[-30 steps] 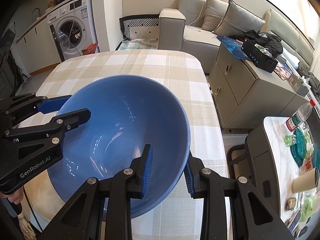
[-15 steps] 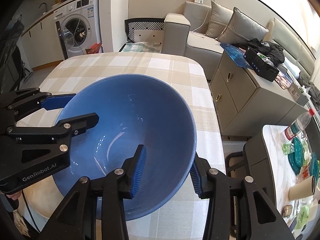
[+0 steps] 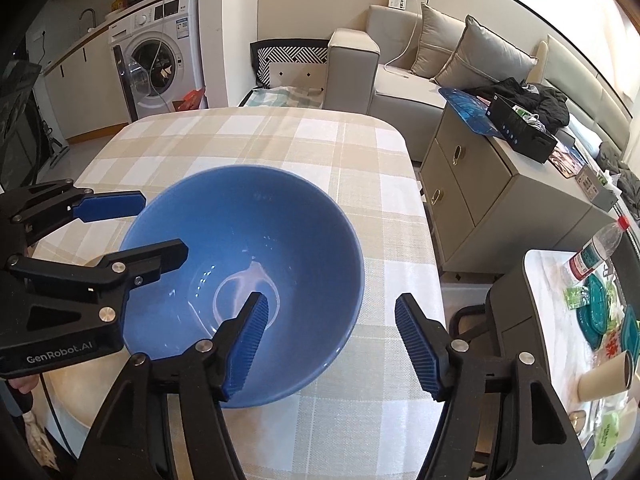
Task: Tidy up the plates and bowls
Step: 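Open both grippers to release the blue bowl on the plates, then move both open grippers to the rim of the nested blue bowls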
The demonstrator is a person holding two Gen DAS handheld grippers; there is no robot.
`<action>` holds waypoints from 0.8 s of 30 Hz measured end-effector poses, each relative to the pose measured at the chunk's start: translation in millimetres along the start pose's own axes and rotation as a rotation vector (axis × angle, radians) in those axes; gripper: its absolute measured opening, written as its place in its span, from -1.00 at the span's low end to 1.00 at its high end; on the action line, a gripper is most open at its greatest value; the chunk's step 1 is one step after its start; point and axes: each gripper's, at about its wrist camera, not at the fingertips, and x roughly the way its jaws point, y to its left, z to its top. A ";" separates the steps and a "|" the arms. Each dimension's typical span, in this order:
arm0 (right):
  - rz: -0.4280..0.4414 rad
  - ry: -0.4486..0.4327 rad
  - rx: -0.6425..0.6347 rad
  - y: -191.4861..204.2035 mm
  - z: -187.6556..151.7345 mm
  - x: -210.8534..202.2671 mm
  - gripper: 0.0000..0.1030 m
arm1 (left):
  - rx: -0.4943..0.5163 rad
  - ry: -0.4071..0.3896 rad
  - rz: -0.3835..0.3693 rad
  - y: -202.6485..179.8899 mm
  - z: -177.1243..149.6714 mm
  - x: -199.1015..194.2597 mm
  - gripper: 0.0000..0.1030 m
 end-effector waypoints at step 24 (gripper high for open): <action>0.081 -0.015 0.049 -5.3 -2.4 -1.0 0.88 | -0.099 -0.019 -0.051 25.2 -19.0 -14.6 1.00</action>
